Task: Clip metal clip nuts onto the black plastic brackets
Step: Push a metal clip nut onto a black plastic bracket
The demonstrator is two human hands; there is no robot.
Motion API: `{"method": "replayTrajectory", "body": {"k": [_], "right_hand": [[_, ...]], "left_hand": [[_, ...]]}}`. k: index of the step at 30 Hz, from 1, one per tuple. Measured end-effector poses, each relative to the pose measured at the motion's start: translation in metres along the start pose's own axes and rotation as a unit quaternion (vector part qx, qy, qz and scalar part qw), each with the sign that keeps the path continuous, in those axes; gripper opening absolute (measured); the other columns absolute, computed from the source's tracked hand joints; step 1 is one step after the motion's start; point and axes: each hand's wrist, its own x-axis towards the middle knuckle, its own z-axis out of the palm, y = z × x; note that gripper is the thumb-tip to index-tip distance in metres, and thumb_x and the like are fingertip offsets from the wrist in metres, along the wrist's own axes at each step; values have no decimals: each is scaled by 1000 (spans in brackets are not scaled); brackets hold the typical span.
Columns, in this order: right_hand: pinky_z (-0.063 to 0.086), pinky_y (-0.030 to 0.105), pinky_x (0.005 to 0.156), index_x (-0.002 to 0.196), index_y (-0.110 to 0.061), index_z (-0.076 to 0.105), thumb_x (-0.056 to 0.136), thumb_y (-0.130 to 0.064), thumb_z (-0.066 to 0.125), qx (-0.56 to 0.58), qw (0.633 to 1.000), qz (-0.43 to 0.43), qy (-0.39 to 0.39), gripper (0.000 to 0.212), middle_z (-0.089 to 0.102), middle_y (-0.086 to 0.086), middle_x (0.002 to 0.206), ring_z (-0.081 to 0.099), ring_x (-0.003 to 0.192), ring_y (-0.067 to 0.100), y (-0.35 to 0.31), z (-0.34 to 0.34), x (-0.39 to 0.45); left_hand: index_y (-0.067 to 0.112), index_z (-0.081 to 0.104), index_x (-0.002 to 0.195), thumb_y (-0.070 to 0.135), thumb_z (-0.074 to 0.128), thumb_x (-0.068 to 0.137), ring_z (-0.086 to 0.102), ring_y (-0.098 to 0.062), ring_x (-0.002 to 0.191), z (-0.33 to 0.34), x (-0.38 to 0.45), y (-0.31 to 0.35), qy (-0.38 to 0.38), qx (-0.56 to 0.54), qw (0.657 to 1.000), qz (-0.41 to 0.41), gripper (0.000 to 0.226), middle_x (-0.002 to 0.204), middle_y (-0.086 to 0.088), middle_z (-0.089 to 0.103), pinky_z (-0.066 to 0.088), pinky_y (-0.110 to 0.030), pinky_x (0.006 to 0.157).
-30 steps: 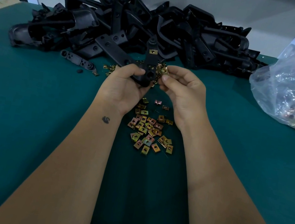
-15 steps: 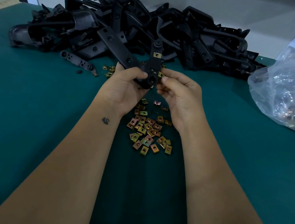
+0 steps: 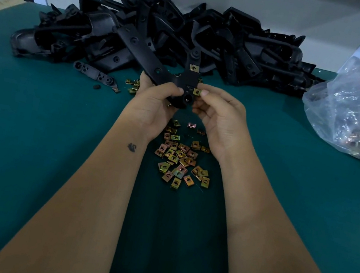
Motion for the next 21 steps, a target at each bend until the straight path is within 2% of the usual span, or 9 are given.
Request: {"method": "replayTrajectory", "body": {"k": [4,6,9,13,15,18,21], "right_hand": [[54,25,75,92,-11,69,88,2,65,-24,999,-3,21,15,70,8,91,65,80,15,3,0,0],[54,23,74,94,-15,68,87,3,65,-34,999,-7,38,19,70,2,84,65,79,12,4,1,1],[54,22,75,97,-16,64,86,5,65,-47,997,-20,56,23,67,-8,70,65,75,7,4,1,2],[53,33,92,100,-13,62,86,5,65,-39,997,-34,53,23,69,-1,76,66,83,12,6,6,1],[51,37,97,103,-11,61,87,5,65,-47,996,-40,57,23,68,3,82,65,87,15,7,8,1],[51,36,99,108,-12,57,88,3,65,-56,995,-43,64,27,69,2,84,66,89,14,7,9,0],[52,30,93,108,-12,55,88,4,63,-43,996,-43,66,27,68,-1,80,66,83,9,6,10,0]], "left_hand": [[18,39,121,-19,51,86,58,-28,108,4,-2,-1,17,77,997,23,53,119,-16,57,50,-38,91],[18,38,129,-18,54,85,60,-25,107,5,-3,-1,19,106,994,29,59,121,-14,59,50,-37,94],[22,30,145,-16,55,88,61,-24,115,5,-3,-1,2,127,992,25,73,135,-13,58,50,-34,97],[21,37,140,-11,52,94,66,-22,109,5,-3,-1,-29,22,999,29,58,125,-10,63,54,-35,93],[20,38,138,-13,51,94,64,-22,112,5,-3,-2,-35,23,999,33,56,130,-12,60,53,-34,96],[18,40,136,-12,52,94,63,-22,113,7,-4,-2,-33,41,998,32,53,135,-14,57,52,-33,98],[8,39,140,-9,53,95,62,-21,112,10,-5,-3,-19,62,998,25,50,135,-17,57,52,-33,100]]}}
